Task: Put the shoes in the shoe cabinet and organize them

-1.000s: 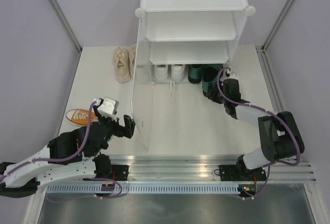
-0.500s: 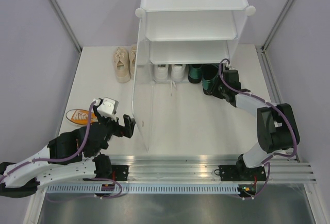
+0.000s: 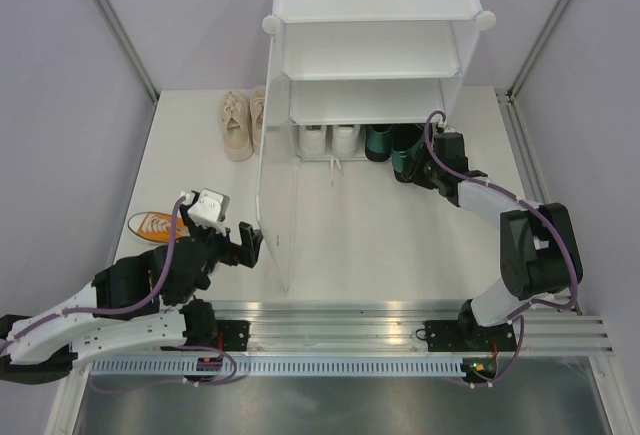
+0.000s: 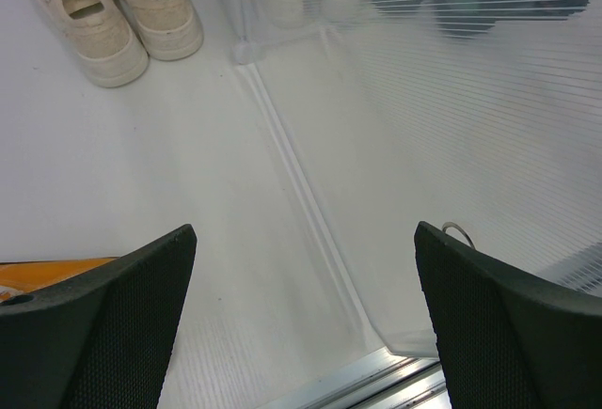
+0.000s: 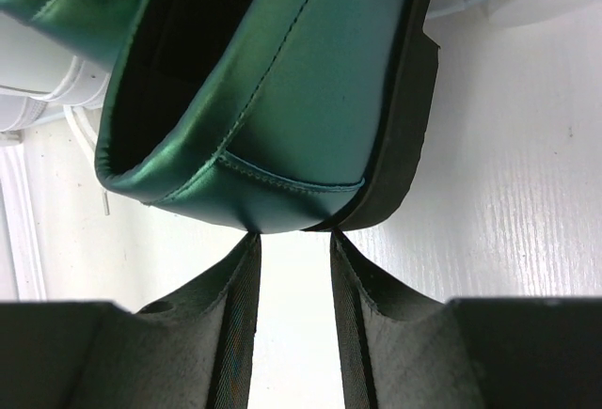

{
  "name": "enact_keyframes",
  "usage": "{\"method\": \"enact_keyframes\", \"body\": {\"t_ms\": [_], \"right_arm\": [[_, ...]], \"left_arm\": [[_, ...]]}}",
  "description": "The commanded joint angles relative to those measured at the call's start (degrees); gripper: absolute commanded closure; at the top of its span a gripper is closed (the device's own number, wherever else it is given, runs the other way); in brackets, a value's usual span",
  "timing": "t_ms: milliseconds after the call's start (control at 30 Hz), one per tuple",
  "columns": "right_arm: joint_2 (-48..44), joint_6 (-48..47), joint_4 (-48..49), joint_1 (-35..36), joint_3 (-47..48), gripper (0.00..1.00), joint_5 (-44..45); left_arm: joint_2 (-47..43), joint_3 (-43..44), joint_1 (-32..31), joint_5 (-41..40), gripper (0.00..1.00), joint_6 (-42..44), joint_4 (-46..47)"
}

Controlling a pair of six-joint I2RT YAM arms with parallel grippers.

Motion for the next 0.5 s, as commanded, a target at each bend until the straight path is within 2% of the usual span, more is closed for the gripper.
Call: {"method": "enact_keyframes", "body": {"t_ms": [0,233,467], "right_arm": [[-0.01,-0.73,22.28,-2.27,8.49,0.61,5.74],[-0.19,0.67,24.21,-2.18,8.76,0.61,4.78],[0.25,-0.82,24.56,-2.18,8.94,0.61,8.2]], "left_arm": [[-0.15,-0.32,0.45,-1.15,0.0,1.61,0.76],[-0.06,-0.4,0.45,-1.24,0.0,1.52,0.94],[0.03,-0.49,0.45,-1.32,0.0,1.52,0.85]]}}
